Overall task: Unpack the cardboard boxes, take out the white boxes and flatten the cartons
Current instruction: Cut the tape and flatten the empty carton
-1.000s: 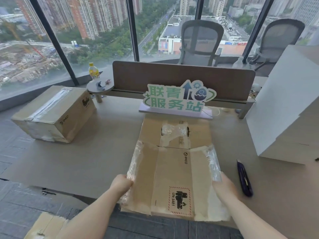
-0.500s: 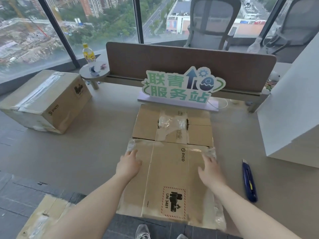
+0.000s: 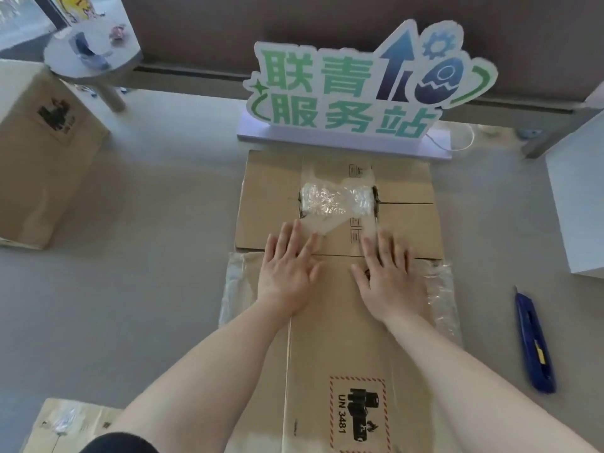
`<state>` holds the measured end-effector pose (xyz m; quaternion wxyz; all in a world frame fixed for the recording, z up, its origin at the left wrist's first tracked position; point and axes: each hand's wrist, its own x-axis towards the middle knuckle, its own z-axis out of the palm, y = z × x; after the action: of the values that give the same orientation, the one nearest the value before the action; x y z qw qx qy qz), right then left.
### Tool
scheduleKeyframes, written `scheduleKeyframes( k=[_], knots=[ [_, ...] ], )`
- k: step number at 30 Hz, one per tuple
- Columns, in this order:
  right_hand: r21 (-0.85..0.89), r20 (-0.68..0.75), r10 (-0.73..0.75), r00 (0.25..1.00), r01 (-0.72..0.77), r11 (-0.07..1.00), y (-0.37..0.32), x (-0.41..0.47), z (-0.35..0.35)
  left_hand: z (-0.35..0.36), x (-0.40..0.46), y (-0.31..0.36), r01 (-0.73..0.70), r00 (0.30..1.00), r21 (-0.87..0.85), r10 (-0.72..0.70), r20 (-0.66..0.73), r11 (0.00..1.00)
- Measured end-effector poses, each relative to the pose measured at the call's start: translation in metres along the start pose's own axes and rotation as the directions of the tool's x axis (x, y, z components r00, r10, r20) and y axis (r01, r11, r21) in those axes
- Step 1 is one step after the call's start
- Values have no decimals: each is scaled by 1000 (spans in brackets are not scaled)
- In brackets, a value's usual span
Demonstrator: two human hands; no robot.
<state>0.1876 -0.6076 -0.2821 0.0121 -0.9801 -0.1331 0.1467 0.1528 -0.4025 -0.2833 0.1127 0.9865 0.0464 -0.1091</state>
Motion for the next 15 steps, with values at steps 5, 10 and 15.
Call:
scheduleKeyframes(
  k=[5, 10, 15],
  knots=[
    [32, -40, 20, 999, -19, 999, -5, -2, 3, 3, -1, -2, -10, 1000, 18, 10, -8, 1000],
    [126, -58, 33, 998, -26, 992, -12, -8, -20, -11, -6, -15, -55, 996, 28, 57, -62, 998],
    [191, -150, 78, 986, -48, 980, 3, 55, -36, -38, 63, -19, -27, 992, -30, 23, -126, 999]
  ],
)
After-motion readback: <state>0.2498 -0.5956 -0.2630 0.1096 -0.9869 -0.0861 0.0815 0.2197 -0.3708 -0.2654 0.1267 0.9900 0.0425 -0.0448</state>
